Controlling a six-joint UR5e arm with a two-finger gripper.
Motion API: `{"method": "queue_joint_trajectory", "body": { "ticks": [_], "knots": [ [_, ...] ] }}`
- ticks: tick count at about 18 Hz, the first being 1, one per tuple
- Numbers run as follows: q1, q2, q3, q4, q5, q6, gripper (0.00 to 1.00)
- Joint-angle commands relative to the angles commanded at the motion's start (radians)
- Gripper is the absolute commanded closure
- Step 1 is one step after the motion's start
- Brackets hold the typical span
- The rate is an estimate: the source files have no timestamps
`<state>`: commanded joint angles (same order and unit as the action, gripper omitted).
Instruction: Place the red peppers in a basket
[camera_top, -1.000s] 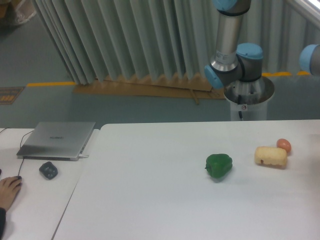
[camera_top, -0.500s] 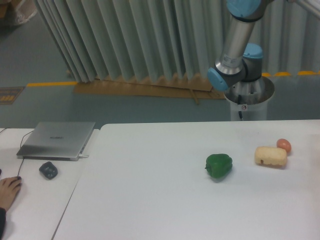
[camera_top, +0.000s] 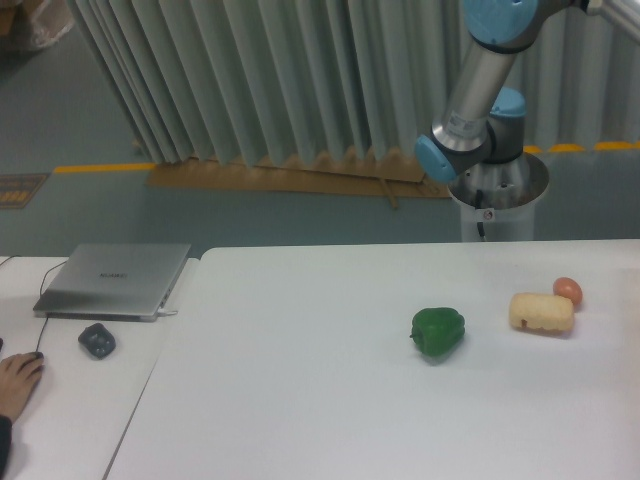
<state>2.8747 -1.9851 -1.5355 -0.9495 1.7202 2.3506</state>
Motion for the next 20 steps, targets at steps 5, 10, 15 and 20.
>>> {"method": "queue_joint_trajectory", "body": {
  "ticks": [5,10,15,20],
  "knots": [
    [-0.098,0.069,0.015,-0.130,-0.240,-0.414,0.00],
    [-0.184,0.121,0.034,-0.188,-0.269,-0.632,0.00],
    [-0.167,0.170,0.024,-0.277,-0.242,-0.498,0.00],
    [-0.147,0.167,0.025,-0.301,-0.183,-0.376,0.00]
  ]
}}
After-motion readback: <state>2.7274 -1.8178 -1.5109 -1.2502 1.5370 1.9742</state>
